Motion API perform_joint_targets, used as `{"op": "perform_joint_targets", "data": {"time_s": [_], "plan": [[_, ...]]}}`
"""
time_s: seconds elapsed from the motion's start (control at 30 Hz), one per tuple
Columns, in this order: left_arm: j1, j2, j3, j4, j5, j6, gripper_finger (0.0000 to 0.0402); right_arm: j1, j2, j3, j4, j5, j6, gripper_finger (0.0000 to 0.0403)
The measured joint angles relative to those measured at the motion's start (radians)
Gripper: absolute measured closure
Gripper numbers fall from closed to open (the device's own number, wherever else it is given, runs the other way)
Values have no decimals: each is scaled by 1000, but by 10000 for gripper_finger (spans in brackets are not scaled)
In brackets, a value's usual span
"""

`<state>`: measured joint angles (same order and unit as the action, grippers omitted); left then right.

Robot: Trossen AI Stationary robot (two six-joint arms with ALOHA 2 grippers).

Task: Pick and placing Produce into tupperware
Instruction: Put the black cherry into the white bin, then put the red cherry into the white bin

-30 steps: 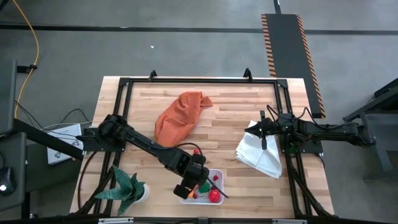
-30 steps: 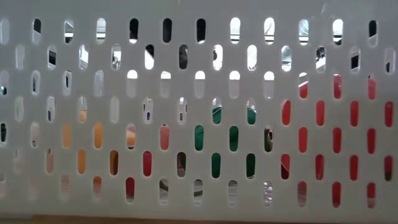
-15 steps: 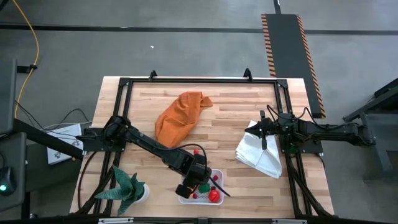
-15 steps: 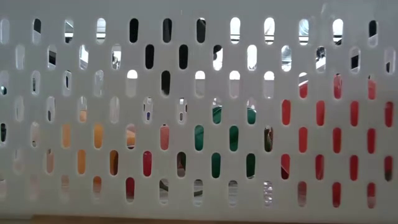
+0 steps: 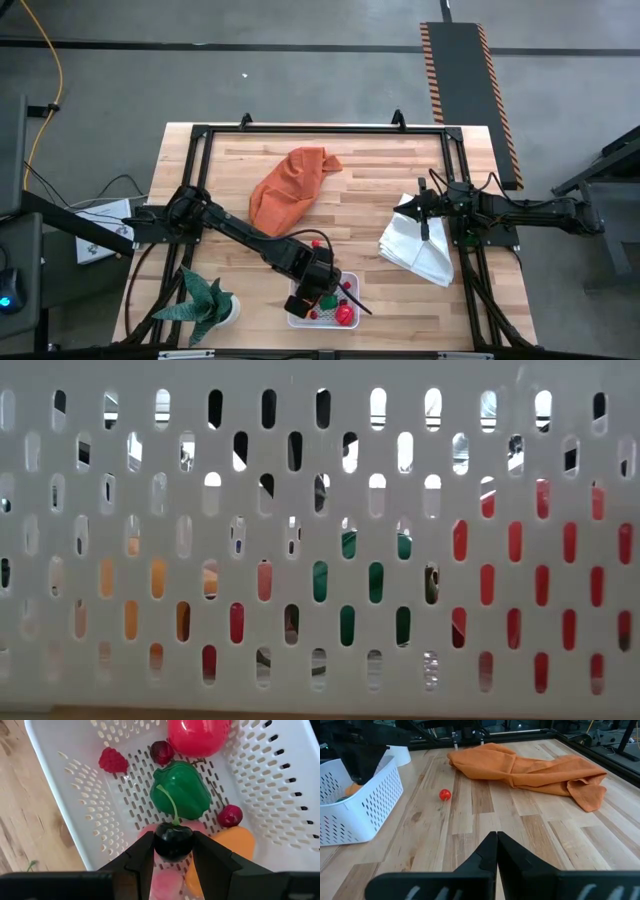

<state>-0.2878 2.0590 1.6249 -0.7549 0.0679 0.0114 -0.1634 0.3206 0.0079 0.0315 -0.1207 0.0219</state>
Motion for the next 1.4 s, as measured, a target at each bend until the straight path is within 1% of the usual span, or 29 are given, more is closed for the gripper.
{"op": "perform_joint_targets", "data": {"time_s": [0.23,0.3,0.53,0.67,0.8,0.9,1.07,1.2,1.4], "plan": [[0,0,0,-1,-1,4,284,0,0,0,0,0,0,402],[0,0,0,-1,-1,3,274,0,0,0,0,0,0,402],[0,0,0,-1,7,-11,223,0,0,0,0,5,0,402],[0,0,0,-1,16,-12,214,0,0,0,0,4,0,402],[0,0,0,-3,32,-14,223,0,0,0,0,4,0,402],[8,0,0,-3,63,-15,232,0,0,0,0,4,0,402],[35,0,0,-7,173,-27,245,0,0,0,0,4,0,402],[62,0,0,-21,241,-45,254,0,0,0,0,3,0,402],[68,-12,1,-41,262,-44,285,0,0,0,0,3,0,402]]}}
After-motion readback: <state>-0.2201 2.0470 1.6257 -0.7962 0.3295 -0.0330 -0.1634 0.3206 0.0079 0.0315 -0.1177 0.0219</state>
